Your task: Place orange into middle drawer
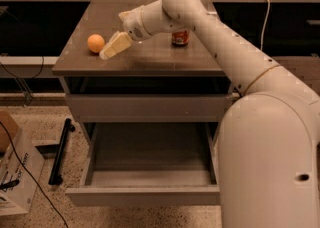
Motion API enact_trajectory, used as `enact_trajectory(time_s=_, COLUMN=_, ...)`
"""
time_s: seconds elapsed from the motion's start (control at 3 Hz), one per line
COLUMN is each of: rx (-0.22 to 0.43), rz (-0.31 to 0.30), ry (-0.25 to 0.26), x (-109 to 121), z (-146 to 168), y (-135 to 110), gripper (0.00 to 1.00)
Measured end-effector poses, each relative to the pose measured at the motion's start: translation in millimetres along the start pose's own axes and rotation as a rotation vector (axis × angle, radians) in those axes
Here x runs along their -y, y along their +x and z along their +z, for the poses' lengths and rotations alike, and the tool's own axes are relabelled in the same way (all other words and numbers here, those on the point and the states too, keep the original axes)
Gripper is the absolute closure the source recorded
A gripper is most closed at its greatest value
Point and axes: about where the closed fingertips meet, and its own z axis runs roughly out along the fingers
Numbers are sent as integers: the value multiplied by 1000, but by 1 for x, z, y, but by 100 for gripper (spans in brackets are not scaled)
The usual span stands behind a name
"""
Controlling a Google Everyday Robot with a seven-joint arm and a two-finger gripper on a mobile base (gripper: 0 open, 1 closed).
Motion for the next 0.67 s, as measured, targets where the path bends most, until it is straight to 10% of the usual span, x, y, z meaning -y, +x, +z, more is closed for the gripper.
enact_trajectory(time_s=0.67, rx=78, rz=50, ry=-64, x=9, z=66, y=-5, gripper=0)
